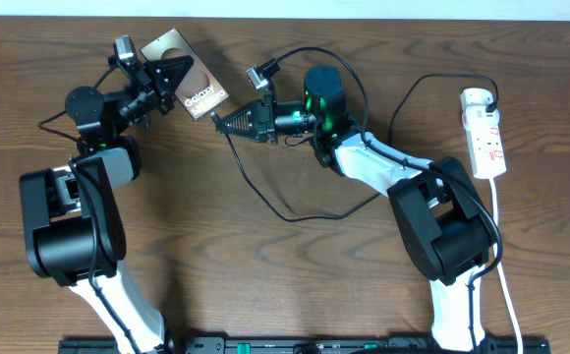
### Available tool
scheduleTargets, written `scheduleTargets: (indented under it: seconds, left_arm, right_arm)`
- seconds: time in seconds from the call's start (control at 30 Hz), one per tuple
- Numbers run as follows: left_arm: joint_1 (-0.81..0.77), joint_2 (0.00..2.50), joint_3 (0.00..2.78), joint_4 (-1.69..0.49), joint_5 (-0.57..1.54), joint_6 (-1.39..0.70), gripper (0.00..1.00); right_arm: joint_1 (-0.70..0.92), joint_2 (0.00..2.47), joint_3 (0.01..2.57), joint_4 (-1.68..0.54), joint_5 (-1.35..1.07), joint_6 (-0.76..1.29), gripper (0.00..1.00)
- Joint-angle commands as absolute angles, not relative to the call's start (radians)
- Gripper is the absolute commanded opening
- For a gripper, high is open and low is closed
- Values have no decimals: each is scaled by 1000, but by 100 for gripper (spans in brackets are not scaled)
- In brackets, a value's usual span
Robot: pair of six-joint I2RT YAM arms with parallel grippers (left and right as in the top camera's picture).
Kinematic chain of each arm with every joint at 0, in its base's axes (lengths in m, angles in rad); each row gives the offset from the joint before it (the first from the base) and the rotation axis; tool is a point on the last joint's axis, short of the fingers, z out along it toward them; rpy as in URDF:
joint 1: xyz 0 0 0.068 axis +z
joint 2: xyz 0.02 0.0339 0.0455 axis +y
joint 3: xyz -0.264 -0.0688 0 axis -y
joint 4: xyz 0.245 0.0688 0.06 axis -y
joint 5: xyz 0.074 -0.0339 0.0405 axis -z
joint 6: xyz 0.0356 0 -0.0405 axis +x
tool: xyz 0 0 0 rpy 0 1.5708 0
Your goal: Plug charger to phone and switch on socket
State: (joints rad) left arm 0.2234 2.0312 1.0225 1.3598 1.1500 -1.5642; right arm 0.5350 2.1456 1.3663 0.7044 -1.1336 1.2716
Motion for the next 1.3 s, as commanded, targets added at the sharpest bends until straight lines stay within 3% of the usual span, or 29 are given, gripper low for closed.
scheduleTargets:
  seconds: [0.0, 1.27]
  left_arm:
    - [226, 2012, 1025, 1455, 1163, -1636, 7]
    - [243, 2012, 1025, 1475, 1216, -1590, 7]
  right_arm:
    - [525, 2147, 1379, 707, -1147, 1259, 1]
    - [524, 2147, 1379, 708, -1146, 1259, 1]
